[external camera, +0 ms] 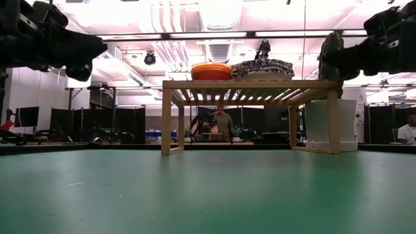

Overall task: Place and stack bowls onto a shelf
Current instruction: Return to Home Position

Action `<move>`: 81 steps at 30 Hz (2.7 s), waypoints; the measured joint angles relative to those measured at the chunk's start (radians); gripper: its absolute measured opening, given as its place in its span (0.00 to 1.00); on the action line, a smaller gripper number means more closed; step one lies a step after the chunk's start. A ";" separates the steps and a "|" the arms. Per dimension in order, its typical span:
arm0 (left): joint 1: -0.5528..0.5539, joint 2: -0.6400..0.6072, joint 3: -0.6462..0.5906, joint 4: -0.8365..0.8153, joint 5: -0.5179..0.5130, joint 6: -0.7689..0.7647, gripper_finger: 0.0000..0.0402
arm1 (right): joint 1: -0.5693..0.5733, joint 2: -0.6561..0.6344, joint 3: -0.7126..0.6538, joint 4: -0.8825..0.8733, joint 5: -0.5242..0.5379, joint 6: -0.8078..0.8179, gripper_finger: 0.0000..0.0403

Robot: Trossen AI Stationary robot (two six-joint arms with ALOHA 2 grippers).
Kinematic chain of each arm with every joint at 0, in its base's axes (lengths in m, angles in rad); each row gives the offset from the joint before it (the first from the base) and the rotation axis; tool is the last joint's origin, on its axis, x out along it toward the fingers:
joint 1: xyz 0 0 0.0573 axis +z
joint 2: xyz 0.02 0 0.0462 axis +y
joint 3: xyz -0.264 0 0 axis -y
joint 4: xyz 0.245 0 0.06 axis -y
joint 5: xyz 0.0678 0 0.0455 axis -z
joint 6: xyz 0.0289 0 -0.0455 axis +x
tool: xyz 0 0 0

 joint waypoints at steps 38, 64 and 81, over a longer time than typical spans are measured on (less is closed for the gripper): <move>0.000 0.071 0.009 -0.006 -0.003 -0.002 0.19 | 0.000 0.000 0.000 -0.006 0.001 0.081 0.15; 0.000 0.070 0.010 -0.006 -0.003 -0.002 0.19 | 0.000 0.000 0.000 -0.006 0.001 0.080 0.15; 0.000 0.070 0.010 -0.006 -0.003 -0.002 0.19 | 0.000 0.000 0.000 -0.006 0.000 0.080 0.15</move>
